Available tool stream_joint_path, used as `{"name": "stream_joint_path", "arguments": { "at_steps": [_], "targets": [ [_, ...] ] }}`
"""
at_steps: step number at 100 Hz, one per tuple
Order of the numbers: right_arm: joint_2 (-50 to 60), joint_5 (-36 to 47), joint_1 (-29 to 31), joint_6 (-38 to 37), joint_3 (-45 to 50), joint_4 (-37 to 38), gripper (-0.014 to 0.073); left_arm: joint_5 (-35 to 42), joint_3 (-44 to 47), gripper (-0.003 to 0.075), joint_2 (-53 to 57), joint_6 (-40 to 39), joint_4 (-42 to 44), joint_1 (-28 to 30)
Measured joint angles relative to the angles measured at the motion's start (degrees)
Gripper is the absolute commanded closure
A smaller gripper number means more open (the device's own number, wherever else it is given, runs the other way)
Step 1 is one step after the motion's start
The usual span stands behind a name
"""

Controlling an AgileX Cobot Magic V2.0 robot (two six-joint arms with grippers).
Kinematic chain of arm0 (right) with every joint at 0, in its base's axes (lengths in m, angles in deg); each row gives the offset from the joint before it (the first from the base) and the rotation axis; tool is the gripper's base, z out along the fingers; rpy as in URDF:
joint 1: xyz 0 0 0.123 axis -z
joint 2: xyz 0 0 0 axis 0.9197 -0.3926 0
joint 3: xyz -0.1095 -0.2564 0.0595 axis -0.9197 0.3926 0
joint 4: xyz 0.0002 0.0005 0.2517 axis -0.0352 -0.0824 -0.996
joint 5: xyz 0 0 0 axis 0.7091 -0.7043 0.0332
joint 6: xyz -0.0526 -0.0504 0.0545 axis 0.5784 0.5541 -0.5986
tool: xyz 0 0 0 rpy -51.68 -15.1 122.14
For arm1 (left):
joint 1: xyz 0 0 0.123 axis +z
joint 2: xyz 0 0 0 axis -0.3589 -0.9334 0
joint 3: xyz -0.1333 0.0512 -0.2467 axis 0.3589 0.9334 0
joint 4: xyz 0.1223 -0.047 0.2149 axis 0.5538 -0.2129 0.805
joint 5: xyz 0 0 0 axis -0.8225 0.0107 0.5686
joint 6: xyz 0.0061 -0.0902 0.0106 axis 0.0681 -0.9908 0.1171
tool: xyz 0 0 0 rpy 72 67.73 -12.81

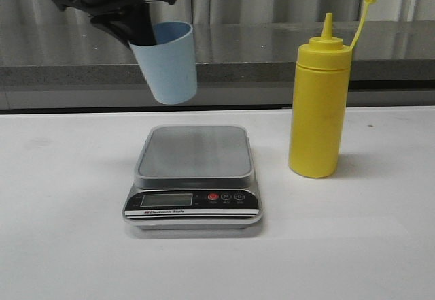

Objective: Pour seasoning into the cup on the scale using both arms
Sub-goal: 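Grasp the light blue cup with the left gripper and carry it over the scale, then set the cup on the scale, open the left gripper and lift away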

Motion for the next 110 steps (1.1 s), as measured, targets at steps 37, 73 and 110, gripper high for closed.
{"name": "stream_joint_path", "arguments": {
  "at_steps": [37,73,110],
  "targets": [
    [0.0,0.0,0.0,0.0,0.0,0.0,0.0652,-0.5,0.0,0.072,-5.1,0.1,0.5,-2.5],
    [0.0,0.0,0.0,0.0,0.0,0.0,0.0652,-0.9,-0.1,0.0368,-6.1,0.1,0.0,-2.5],
    [0.0,0.0,0.0,0.0,0.0,0.0,0.0652,-0.5,0.0,0.0598,1.8,0.1,-0.1,-2.5]
  ]
}}
